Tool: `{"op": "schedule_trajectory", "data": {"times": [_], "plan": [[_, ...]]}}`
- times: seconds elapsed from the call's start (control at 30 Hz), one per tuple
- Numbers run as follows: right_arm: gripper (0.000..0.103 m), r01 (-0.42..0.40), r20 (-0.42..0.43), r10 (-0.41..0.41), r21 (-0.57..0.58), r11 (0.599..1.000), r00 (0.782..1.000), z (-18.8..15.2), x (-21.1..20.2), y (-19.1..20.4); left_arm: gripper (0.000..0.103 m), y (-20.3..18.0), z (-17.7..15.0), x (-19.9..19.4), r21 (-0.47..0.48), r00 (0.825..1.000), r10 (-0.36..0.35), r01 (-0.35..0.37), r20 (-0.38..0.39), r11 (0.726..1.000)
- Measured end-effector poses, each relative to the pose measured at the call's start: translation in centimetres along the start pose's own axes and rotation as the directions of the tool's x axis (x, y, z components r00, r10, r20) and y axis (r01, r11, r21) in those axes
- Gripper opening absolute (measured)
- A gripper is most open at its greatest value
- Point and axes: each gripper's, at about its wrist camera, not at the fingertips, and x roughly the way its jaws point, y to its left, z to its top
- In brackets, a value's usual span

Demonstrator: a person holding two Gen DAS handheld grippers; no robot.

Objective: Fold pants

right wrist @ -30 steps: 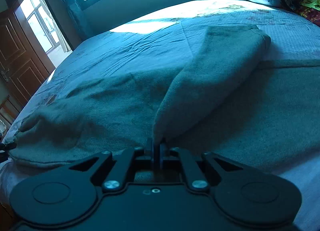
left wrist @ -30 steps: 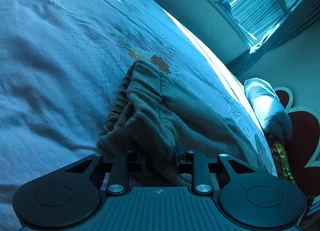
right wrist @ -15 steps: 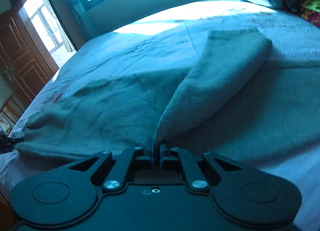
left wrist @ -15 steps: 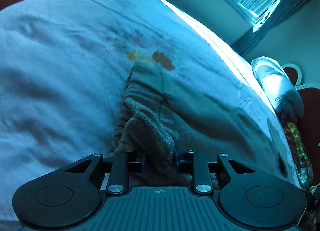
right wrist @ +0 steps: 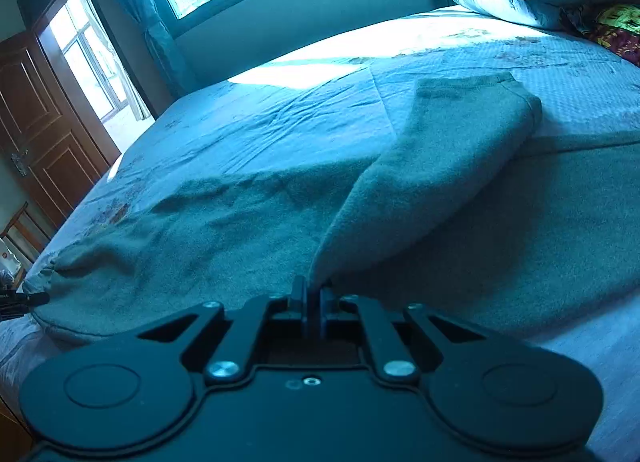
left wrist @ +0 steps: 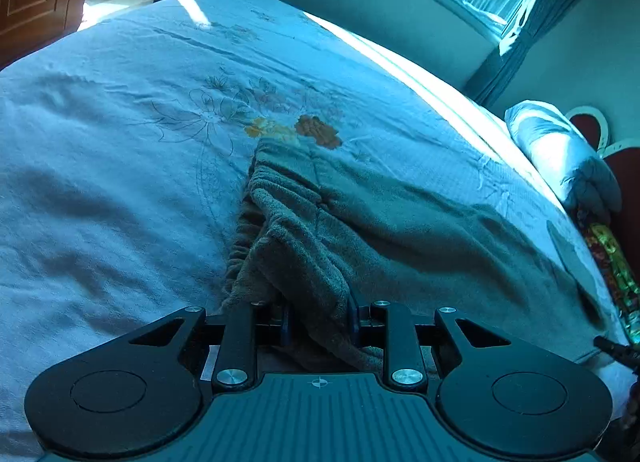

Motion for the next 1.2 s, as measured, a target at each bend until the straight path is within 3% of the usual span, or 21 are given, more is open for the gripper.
{"op": "schedule_trajectory", "data": {"times": [0.07,0.63,0.7,0.8,0.83,0.87,0.93,1.0,1.03,1.07,1.1,1.2], "plan": [[0.000,0.021,-0.058,-0.021,0.000,1.000,0.998,-0.7,1.4,-0.3,0.027,0.5,-0.2,0.4,-0.035,1.000,-0.011,0.012,0.008,0.999],[0.002,-0.017,-0.062,0.021,0.065,0.998,0.998,-0.7,1.5,-1.4,0.028,0.7,-0.5,0.0,-0.094,1.000,-0.013,0.016,0.029,0.995],[0.007,-0.026,-0.060,0.030,0.071,0.997,0.998,-0.7,1.3,-1.6,0.033,0.5,-0.5,-0.3,-0.102,0.999,-0.010,0.014,0.038,0.995],[0.011,-0.031,-0.056,0.035,0.064,0.997,0.998,-0.7,0.9,-1.9,0.055,-0.3,-0.6,-1.1,-0.076,0.998,-0.005,0.009,0.056,0.997],[0.011,-0.034,-0.056,0.037,0.058,0.998,0.998,-0.6,0.8,-1.9,0.067,-0.6,-0.5,-1.4,-0.061,0.998,0.007,-0.004,0.064,0.998],[0.011,-0.035,-0.059,0.039,0.056,0.998,0.998,-0.6,0.8,-1.9,0.071,-1.1,-0.5,-1.7,-0.043,0.997,0.027,-0.024,0.067,0.999],[0.010,-0.033,-0.066,0.036,0.035,0.999,0.997,-0.5,0.9,-1.7,0.071,-1.8,-0.2,-1.8,0.005,0.996,0.073,-0.074,0.058,0.997],[0.010,-0.035,-0.067,0.037,0.034,0.999,0.997,-0.4,0.8,-1.7,0.070,-1.6,0.0,-2.1,-0.027,0.996,0.069,-0.068,0.064,0.997],[0.010,-0.035,-0.065,0.037,0.030,0.999,0.997,-0.4,0.8,-1.7,0.061,-1.1,0.3,-2.3,-0.075,0.995,0.061,-0.056,0.075,0.996],[0.010,-0.035,-0.065,0.037,0.029,0.999,0.997,-0.5,0.8,-1.7,0.044,-0.6,0.4,-2.3,-0.109,0.995,0.062,-0.053,0.076,0.993],[0.010,-0.038,-0.063,0.040,0.034,0.999,0.997,-0.5,0.8,-1.8,0.037,0.0,0.5,-2.3,-0.146,0.995,0.062,-0.050,0.079,0.988],[0.010,-0.042,-0.060,0.044,0.043,0.998,0.997,-0.6,0.8,-1.9,0.032,1.2,0.1,-2.0,-0.216,0.996,0.024,-0.003,0.092,0.976]]}}
